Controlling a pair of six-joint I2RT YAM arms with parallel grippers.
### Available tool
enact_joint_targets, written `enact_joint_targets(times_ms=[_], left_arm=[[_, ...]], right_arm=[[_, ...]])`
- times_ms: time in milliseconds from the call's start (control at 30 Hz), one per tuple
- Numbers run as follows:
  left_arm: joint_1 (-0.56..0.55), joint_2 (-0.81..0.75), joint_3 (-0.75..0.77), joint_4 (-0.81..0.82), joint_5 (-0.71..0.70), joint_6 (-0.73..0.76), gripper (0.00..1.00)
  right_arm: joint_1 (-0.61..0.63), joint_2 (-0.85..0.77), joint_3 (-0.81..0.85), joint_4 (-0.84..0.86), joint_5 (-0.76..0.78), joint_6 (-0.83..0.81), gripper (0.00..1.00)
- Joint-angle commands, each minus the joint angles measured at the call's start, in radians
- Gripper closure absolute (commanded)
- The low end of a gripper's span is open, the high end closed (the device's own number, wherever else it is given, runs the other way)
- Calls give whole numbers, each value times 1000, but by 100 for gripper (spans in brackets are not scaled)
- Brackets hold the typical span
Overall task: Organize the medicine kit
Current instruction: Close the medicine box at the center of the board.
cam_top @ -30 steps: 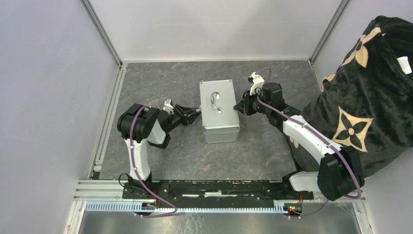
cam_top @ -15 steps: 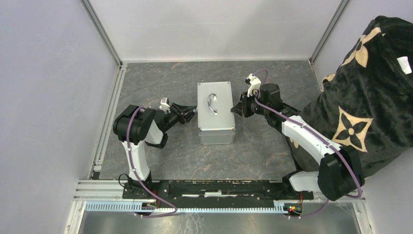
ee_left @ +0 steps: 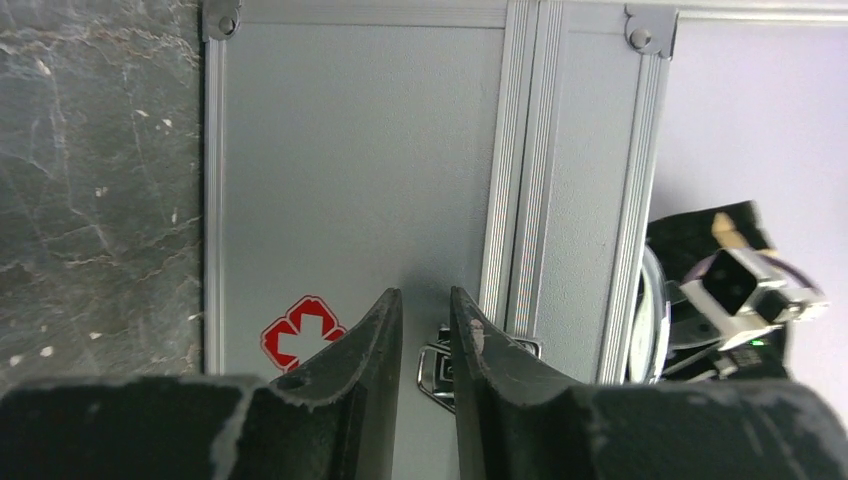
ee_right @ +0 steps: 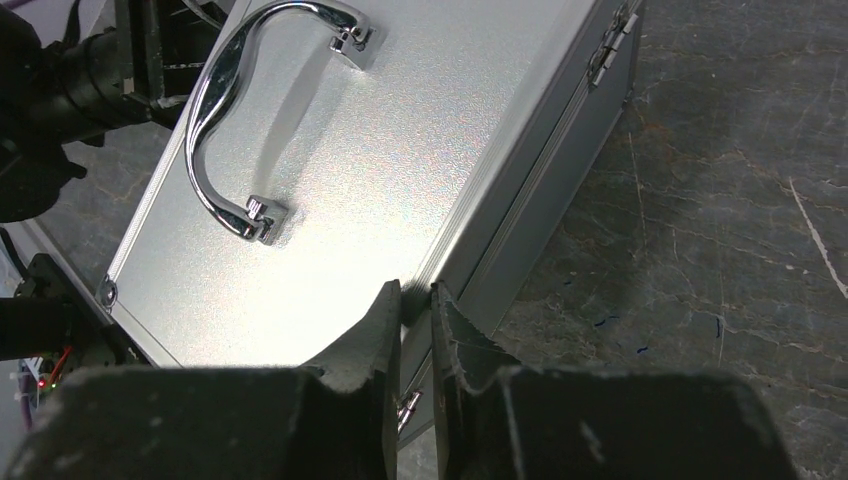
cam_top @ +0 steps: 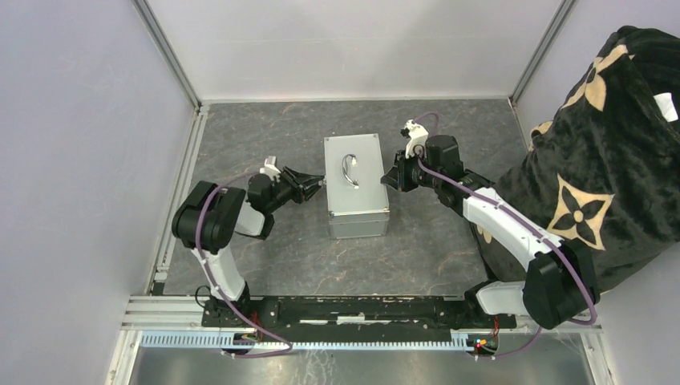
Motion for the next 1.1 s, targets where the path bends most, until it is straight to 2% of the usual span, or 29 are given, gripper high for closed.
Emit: enact_joint_targets(times_ms=[0, 300, 500, 600, 700, 833, 933, 1067], left_arm=[[-49, -188, 77, -262, 71, 253, 69], [-69, -340, 237, -877, -80, 548, 69], [-75, -424, 353, -1281, -319, 663, 68], [-75, -465, 414, -1433, -458, 697, 66], [-71, -483, 496, -1524, -558, 725, 64], [-64, -466, 590, -1580, -608, 756, 61], [-47, -426, 652, -1538, -569, 782, 57], [-36, -348, 758, -1437, -477, 832, 50]], right_arm=[[21, 56, 18, -79, 41, -51, 88], [21, 67, 50, -118, 105, -90, 87], [20, -13, 55, -146, 264, -118, 86], [21, -68, 59, -153, 292, -135, 86], [20, -106, 60, -161, 244, -145, 86], [21, -130, 44, -165, 136, -139, 87], [24, -133, 44, -185, -3, -155, 89], [61, -170, 24, -235, -46, -172, 90]])
